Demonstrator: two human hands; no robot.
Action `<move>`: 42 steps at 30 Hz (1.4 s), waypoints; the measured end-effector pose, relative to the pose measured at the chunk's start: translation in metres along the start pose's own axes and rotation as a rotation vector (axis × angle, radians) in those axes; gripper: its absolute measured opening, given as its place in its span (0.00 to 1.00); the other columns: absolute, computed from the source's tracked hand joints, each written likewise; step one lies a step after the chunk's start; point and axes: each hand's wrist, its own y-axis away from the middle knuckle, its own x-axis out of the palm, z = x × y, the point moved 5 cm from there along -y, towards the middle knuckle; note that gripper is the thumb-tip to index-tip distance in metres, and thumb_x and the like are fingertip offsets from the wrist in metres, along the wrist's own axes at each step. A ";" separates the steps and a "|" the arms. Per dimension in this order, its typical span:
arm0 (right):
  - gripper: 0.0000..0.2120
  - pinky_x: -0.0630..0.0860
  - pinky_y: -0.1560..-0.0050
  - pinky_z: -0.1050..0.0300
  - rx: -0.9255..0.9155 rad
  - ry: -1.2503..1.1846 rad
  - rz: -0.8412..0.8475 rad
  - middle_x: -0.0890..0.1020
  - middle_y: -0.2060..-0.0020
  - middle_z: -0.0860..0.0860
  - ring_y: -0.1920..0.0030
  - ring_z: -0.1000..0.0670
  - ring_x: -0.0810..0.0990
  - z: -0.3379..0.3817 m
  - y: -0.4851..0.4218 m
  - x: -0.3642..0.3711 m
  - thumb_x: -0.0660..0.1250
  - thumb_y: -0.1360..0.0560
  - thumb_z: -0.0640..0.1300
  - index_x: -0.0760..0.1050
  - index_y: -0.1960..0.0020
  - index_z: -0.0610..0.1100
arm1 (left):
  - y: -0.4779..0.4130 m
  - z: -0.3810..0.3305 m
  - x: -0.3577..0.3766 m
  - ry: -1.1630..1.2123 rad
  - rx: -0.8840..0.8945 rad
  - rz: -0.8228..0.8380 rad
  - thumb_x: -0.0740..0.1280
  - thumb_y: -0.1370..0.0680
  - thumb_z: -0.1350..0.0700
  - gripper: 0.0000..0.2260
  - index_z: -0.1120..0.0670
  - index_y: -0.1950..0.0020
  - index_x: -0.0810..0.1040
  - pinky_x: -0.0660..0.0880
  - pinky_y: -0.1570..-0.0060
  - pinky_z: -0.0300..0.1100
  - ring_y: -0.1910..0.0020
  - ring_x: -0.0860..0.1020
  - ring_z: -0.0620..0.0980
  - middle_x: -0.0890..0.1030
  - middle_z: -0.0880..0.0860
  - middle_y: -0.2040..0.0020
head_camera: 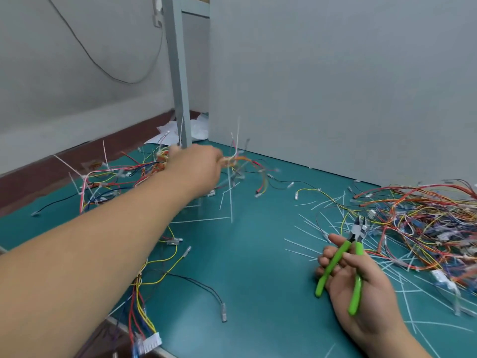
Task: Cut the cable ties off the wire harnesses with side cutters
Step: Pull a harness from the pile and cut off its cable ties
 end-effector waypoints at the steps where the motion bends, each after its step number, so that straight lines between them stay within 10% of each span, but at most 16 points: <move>1: 0.22 0.69 0.56 0.50 0.005 -0.004 -0.005 0.77 0.61 0.45 0.62 0.48 0.77 0.000 0.000 0.000 0.62 0.31 0.41 0.75 0.38 0.38 | 0.000 -0.008 -0.007 0.024 0.043 -0.108 0.56 0.16 0.47 0.13 0.48 0.54 0.77 0.59 0.51 0.53 0.56 0.73 0.56 0.79 0.47 0.60; 8: 0.21 0.69 0.56 0.50 0.017 0.006 -0.004 0.77 0.61 0.45 0.62 0.48 0.77 -0.001 -0.001 -0.002 0.62 0.31 0.40 0.75 0.39 0.38 | 0.009 -0.029 -0.018 -0.032 0.107 -0.256 0.61 0.17 0.44 0.11 0.42 0.40 0.80 0.65 0.51 0.51 0.46 0.72 0.59 0.72 0.51 0.50; 15: 0.16 0.68 0.58 0.50 0.041 0.118 0.002 0.76 0.61 0.44 0.63 0.47 0.76 0.007 0.003 0.014 0.63 0.36 0.37 0.73 0.49 0.41 | 0.032 -0.035 0.008 0.059 0.082 -0.109 0.63 0.18 0.50 0.08 0.49 0.54 0.79 0.73 0.64 0.46 0.56 0.79 0.59 0.79 0.51 0.58; 23: 0.18 0.75 0.52 0.49 -0.141 0.711 0.313 0.81 0.57 0.49 0.56 0.47 0.79 0.043 -0.021 0.145 0.72 0.43 0.49 0.81 0.53 0.55 | 0.076 -0.049 0.044 0.544 0.136 -0.131 0.70 0.21 0.54 0.18 0.56 0.31 0.78 0.72 0.37 0.48 0.42 0.76 0.57 0.76 0.56 0.41; 29: 0.18 0.77 0.61 0.46 0.052 1.239 0.481 0.81 0.66 0.41 0.64 0.47 0.78 -0.011 -0.046 0.221 0.66 0.39 0.45 0.78 0.53 0.36 | 0.086 -0.070 0.073 0.175 0.200 0.073 0.54 0.20 0.44 0.26 0.55 0.27 0.71 0.61 0.27 0.49 0.28 0.66 0.60 0.74 0.58 0.29; 42: 0.03 0.71 0.62 0.54 0.190 1.650 0.665 0.78 0.67 0.47 0.64 0.45 0.75 -0.051 -0.070 0.228 0.69 0.33 0.44 0.77 0.64 0.45 | 0.094 -0.076 0.095 0.185 0.234 0.335 0.54 0.18 0.37 0.29 0.54 0.23 0.63 0.61 0.27 0.55 0.25 0.63 0.63 0.67 0.60 0.24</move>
